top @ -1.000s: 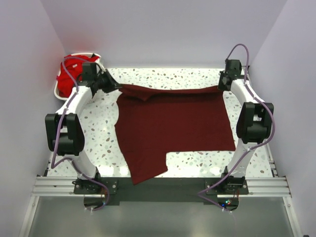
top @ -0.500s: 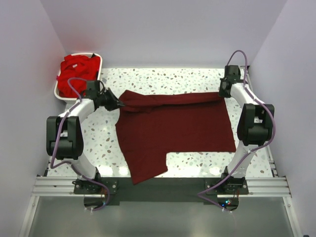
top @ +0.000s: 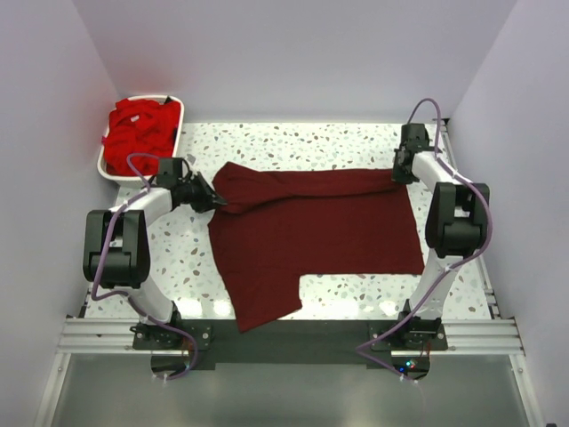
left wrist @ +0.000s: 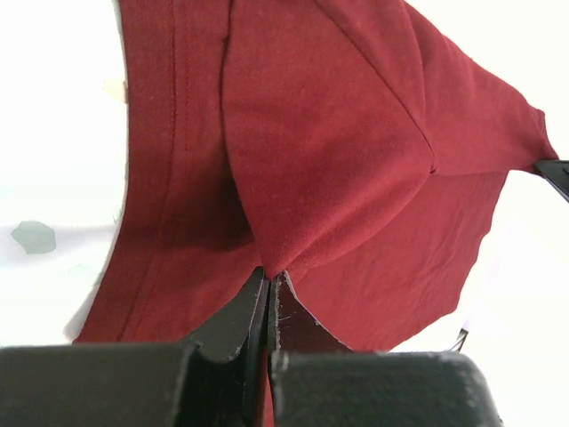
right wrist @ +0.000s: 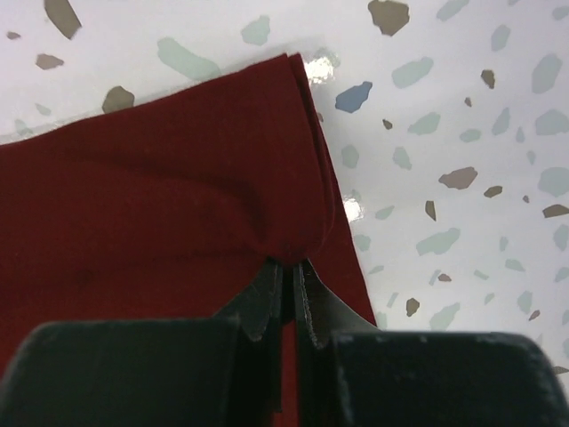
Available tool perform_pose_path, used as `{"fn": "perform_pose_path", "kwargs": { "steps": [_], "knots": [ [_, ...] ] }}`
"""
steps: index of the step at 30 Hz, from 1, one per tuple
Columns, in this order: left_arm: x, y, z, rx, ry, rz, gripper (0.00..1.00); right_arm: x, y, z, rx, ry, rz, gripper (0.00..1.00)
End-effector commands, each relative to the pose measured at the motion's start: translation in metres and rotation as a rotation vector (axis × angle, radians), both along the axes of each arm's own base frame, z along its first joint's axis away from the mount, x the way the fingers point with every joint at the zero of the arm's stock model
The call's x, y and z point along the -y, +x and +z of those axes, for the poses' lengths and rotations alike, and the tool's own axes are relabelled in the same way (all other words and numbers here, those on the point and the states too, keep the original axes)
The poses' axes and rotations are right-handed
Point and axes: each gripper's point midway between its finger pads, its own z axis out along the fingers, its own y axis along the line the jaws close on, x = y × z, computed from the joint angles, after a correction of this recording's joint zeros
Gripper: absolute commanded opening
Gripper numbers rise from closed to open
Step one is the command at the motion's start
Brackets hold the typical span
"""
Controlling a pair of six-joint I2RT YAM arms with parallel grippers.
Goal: Fold and stack the t-shirts
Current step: Fold the tshirt
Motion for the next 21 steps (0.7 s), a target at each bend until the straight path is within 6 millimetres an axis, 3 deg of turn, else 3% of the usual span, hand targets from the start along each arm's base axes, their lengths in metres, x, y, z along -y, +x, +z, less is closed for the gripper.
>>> {"fn": "perform_pose_path", "kwargs": {
  "steps": [1, 7, 9, 12, 13, 14, 15, 19, 21],
  "knots": [
    [0.003, 0.001, 0.001, 0.044, 0.000, -0.032, 0.00, 0.006, -0.011, -0.016, -0.064, -0.004, -0.044, 0.00],
    [0.002, -0.002, -0.002, 0.039, 0.000, -0.037, 0.00, 0.014, -0.018, -0.022, -0.098, -0.036, -0.092, 0.05],
    [0.012, -0.006, -0.001, 0.044, -0.002, -0.061, 0.00, 0.016, -0.020, -0.021, -0.103, -0.042, -0.101, 0.05],
    [0.013, -0.007, 0.002, 0.055, 0.001, -0.064, 0.00, 0.014, -0.021, -0.017, -0.104, -0.028, -0.108, 0.18],
    [0.014, -0.007, 0.003, 0.057, 0.001, -0.063, 0.00, 0.013, -0.021, -0.015, -0.103, -0.024, -0.109, 0.27],
    [0.015, -0.006, 0.005, 0.061, -0.001, -0.064, 0.00, 0.012, -0.020, -0.007, -0.085, -0.023, -0.111, 0.32],
    [0.015, -0.006, 0.006, 0.063, -0.003, -0.066, 0.00, 0.009, -0.022, -0.004, -0.083, -0.008, -0.102, 0.45],
    [0.018, 0.002, 0.018, 0.091, -0.010, -0.071, 0.00, -0.007, -0.023, 0.028, -0.011, 0.007, -0.068, 0.72],
    [0.020, 0.006, 0.025, 0.108, -0.012, -0.073, 0.00, -0.026, -0.026, 0.046, 0.026, 0.011, -0.021, 0.78]
  ]
}}
